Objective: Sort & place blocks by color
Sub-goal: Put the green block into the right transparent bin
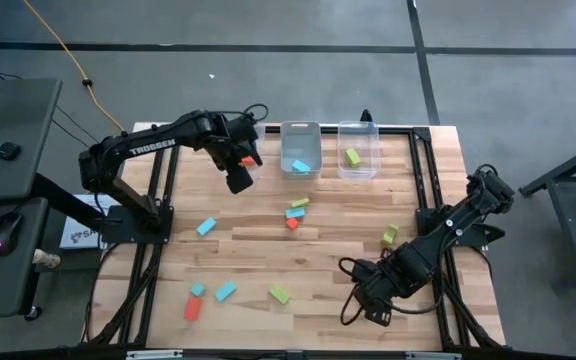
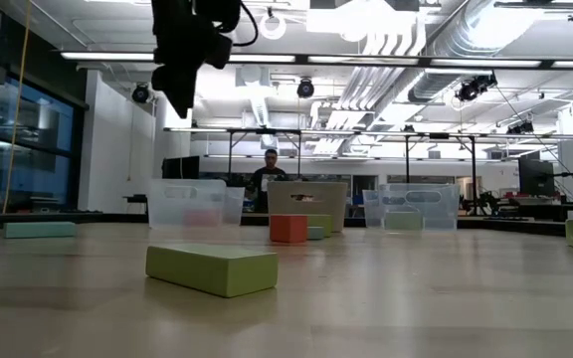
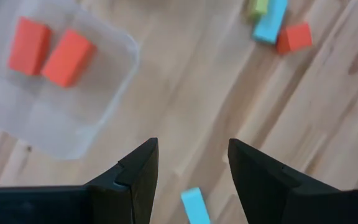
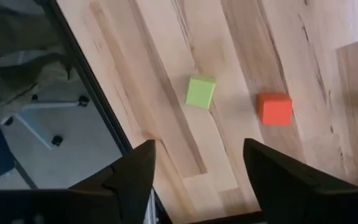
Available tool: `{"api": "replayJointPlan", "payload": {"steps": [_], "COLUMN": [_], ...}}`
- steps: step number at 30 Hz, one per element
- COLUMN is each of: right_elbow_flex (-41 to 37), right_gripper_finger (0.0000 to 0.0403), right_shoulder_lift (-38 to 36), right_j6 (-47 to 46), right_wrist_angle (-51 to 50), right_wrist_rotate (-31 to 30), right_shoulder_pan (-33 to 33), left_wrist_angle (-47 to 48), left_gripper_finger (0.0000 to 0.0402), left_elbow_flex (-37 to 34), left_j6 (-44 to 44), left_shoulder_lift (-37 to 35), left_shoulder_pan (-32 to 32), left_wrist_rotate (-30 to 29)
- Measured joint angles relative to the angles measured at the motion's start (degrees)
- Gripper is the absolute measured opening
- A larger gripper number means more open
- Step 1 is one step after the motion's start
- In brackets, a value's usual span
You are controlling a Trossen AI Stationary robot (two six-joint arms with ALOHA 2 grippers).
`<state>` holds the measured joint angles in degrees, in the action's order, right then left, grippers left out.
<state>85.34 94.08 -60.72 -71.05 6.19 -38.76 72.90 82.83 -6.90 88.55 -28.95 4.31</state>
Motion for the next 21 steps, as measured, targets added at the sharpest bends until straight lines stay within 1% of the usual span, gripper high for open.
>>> {"api": "replayJointPlan", "payload": {"steps": [3, 7, 14, 21], "right_elbow_flex": [0.0, 0.1, 0.1, 0.1], "right_gripper_finger": [0.0243, 0.0243, 0.0244, 0.0244], "right_shoulder_lift": [0.0, 1.3, 6.5, 11.5], "right_j6": [-3.0, -6.8, -10.6, -14.1], "right_wrist_angle": [0.1, 1.3, 2.2, 6.0], "right_wrist_rotate": [-1.5, -3.0, -2.7, -1.3], "right_shoulder_pan": [-0.5, -1.7, -3.1, -2.4], "left_wrist_angle": [0.8, 0.8, 0.6, 0.5], "left_gripper_finger": [0.0172, 0.0172, 0.0172, 0.0172], "left_elbow_flex": [0.0, 0.0, 0.0, 0.0], "left_j6": [-0.9, -2.5, -1.9, -1.0], "left_shoulder_lift": [0.0, 0.0, 0.0, 0.0], "left_shoulder_pan": [2.4, 6.1, 10.8, 12.6], "left_wrist_rotate": [0.0, 0.0, 0.0, 0.0]}}
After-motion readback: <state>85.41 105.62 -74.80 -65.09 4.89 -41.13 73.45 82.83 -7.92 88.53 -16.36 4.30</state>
